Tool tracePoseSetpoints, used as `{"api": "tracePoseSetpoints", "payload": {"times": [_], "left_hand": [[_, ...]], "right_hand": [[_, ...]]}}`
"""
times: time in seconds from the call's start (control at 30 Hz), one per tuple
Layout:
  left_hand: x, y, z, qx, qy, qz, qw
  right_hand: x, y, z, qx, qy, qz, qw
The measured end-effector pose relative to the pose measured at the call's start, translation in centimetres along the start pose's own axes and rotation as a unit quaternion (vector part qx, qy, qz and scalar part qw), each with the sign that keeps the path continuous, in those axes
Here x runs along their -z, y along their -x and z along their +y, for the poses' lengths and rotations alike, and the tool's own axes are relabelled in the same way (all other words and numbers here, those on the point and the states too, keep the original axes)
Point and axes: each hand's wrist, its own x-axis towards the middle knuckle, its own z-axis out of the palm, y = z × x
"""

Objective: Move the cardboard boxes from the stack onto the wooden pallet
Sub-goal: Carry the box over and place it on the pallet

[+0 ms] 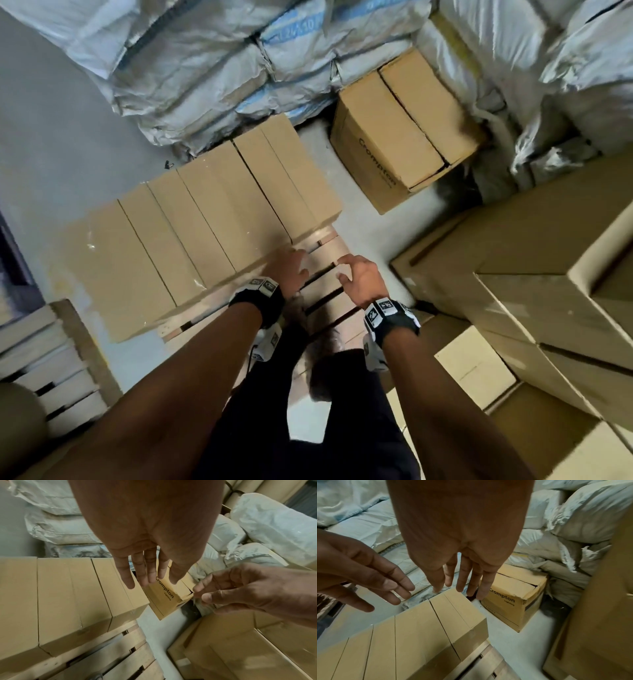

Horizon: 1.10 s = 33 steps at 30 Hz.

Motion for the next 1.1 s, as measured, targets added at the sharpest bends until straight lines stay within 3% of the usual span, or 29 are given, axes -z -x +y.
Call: {"api": "tracePoseSetpoints", "payload": {"times": [0.13,0.33,0.57,0.67,0.83,0.93,1.1], "left_hand": [[-1.9,4.1,2.6,-0.036,-0.023,-0.036,0.998],[-7.5,9.3,5.2,-0.112,-0.057,-0.038,0.991],[-19.1,15.0,6.9,-0.207,-0.134,-0.027,0.969],[-26.2,19.7,7.6,-0.265,-0.157,-0.035,0.951],[-37.1,31.5,9.8,-0.337,-0.196,-0.119,0.913],[-41.7,36.6,12.0,-0.375,-0.229,-0.182,0.880],[-46.7,42.1,15.8,-0.443,-0.276,-0.203,0.828]], "right_hand": [[-1.1,6.9,2.0,-0.020,-0.017,0.023,0.999],[-5.9,17.5,7.6,-0.054,-0.057,0.082,0.994],[-15.4,30.3,15.6,-0.071,-0.116,0.208,0.969],[-20.2,37.7,18.4,-0.085,-0.151,0.269,0.947],[-28.0,51.4,22.5,-0.167,-0.201,0.309,0.914],[-30.6,58.7,24.1,-0.204,-0.225,0.342,0.889],[-33.0,67.2,26.2,-0.253,-0.228,0.396,0.853]]}}
